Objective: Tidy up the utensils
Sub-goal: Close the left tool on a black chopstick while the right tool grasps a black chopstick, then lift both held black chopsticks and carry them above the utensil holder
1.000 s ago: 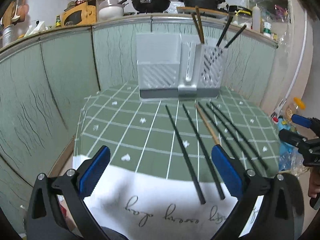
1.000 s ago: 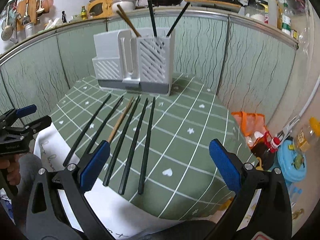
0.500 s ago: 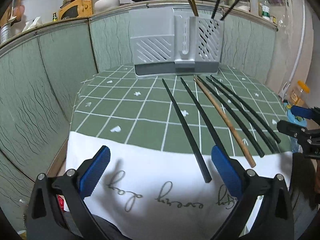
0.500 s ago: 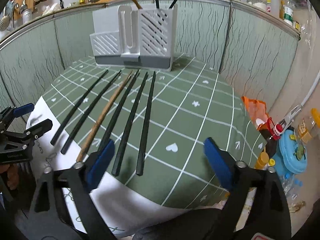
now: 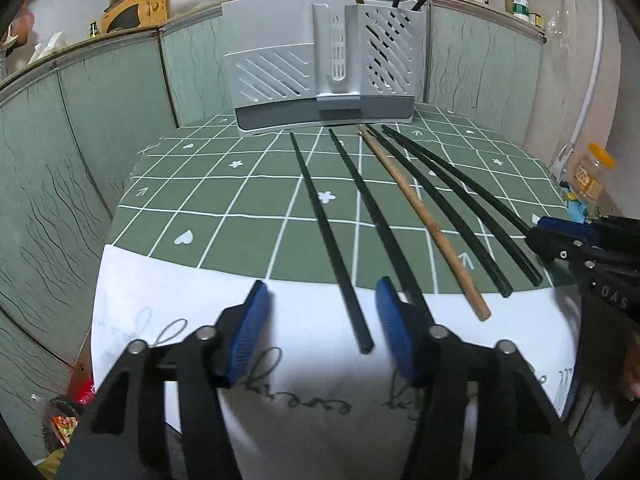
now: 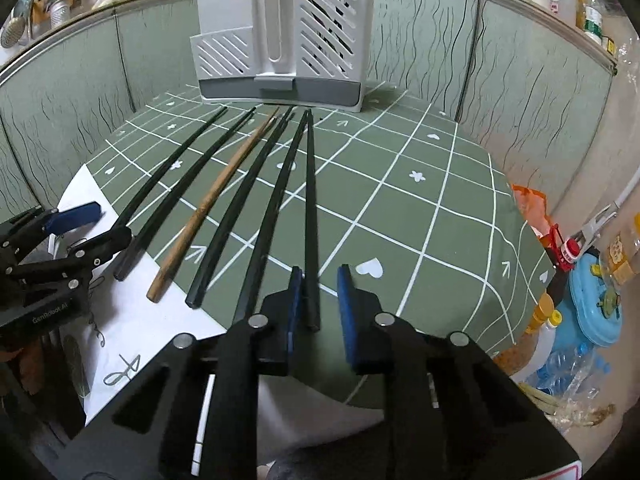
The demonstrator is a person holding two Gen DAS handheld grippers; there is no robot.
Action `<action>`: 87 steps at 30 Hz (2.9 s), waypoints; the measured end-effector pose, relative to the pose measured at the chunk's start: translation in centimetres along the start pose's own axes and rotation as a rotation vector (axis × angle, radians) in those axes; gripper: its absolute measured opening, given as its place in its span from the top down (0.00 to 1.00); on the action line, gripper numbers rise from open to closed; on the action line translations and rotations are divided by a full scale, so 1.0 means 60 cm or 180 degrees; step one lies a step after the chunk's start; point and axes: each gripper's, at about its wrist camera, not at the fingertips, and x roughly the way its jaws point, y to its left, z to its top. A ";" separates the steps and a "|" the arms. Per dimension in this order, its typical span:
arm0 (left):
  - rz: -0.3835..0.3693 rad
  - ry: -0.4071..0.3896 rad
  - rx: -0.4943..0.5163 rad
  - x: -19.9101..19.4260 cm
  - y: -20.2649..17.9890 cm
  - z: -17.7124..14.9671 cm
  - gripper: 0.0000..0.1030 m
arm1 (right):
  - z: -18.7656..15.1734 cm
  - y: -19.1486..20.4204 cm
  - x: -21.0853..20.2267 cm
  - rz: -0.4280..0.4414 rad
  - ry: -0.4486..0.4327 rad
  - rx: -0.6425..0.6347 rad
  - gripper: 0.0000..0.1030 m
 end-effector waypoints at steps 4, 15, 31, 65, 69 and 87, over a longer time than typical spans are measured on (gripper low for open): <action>0.0016 -0.0011 0.0025 -0.004 -0.010 -0.002 0.67 | -0.002 0.001 0.000 0.0014 -0.0018 -0.0005 0.85; 0.0044 -0.0001 -0.0056 -0.009 -0.008 0.006 0.93 | -0.006 0.000 -0.007 0.0106 -0.0036 0.0084 0.94; -0.0066 -0.0184 -0.0163 -0.075 0.015 0.061 0.92 | 0.047 -0.013 -0.085 0.0172 -0.0248 0.0129 0.94; -0.0203 -0.0746 -0.0122 -0.182 0.066 0.280 0.92 | 0.264 -0.042 -0.224 0.0292 -0.1035 0.0121 0.94; -0.0228 -0.0814 -0.0031 -0.202 0.061 0.313 0.92 | 0.297 -0.053 -0.244 0.0289 -0.1077 0.0154 0.94; -0.0566 -0.1124 0.0249 -0.268 0.020 0.496 0.92 | 0.455 -0.101 -0.329 0.0253 -0.1280 0.0086 0.94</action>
